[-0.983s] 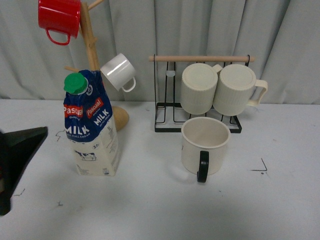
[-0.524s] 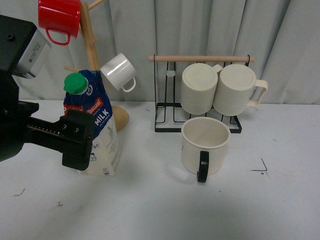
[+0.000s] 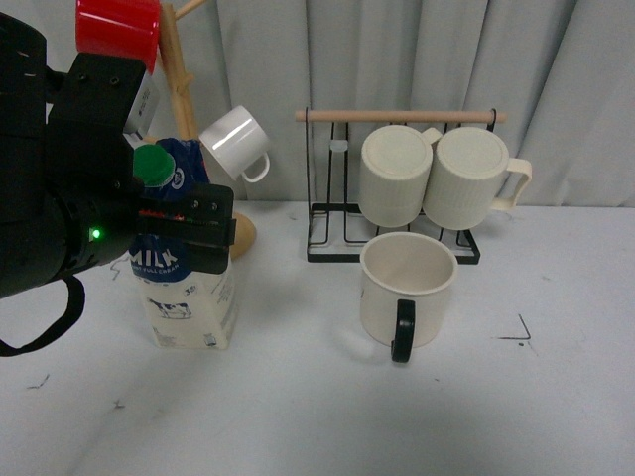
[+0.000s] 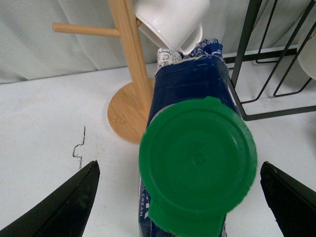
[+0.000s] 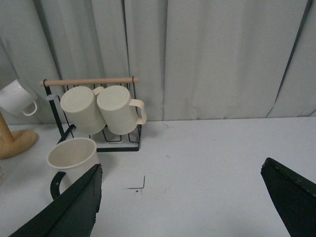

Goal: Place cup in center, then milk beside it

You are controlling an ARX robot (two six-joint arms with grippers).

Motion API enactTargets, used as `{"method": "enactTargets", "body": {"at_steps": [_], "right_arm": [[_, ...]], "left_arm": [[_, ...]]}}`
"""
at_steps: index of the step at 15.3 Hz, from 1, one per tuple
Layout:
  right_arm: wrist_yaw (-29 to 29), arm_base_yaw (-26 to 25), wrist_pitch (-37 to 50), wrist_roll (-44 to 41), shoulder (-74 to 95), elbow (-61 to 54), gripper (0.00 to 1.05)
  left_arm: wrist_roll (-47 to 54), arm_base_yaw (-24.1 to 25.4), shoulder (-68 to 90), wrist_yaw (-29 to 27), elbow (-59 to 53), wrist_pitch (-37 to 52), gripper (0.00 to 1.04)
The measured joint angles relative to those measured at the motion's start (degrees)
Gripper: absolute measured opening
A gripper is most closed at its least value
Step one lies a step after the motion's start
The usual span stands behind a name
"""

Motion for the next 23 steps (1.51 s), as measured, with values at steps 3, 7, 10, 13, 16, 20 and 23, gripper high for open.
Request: {"method": "enactTargets", "body": {"at_steps": [3, 7, 10, 13, 16, 20, 23], "right_arm": [[0.0, 0.0, 0.0, 0.0, 0.0, 0.0, 0.98], [0.0, 0.0, 0.0, 0.0, 0.0, 0.0, 0.98], [0.0, 0.0, 0.0, 0.0, 0.0, 0.0, 0.98], [0.0, 0.0, 0.0, 0.0, 0.0, 0.0, 0.98], [0.0, 0.0, 0.0, 0.0, 0.0, 0.0, 0.98], [0.0, 0.0, 0.0, 0.0, 0.0, 0.0, 0.98], [0.0, 0.0, 0.0, 0.0, 0.0, 0.0, 0.98]], "left_arm": [[-0.4, 0.0, 1.2, -0.6, 0.5, 0.3, 0.77], [-1.1, 0.0, 1.5, -1.0, 1.1, -0.7, 0.43], [-2.8, 0.3, 0.8, -1.5, 1.1, -1.9, 0.1], [-4.3, -1.0, -2.7, -6.0, 0.3, -5.8, 0.05], [-4.7, -4.4, -4.6, -8.5, 0.6, -6.7, 0.04], [-8.1, -11.4, -3.0, -9.0, 4.4, -8.9, 0.04], [-9.9, -14.1, 0.2, -10.6, 7.5, -9.4, 0.04]]}}
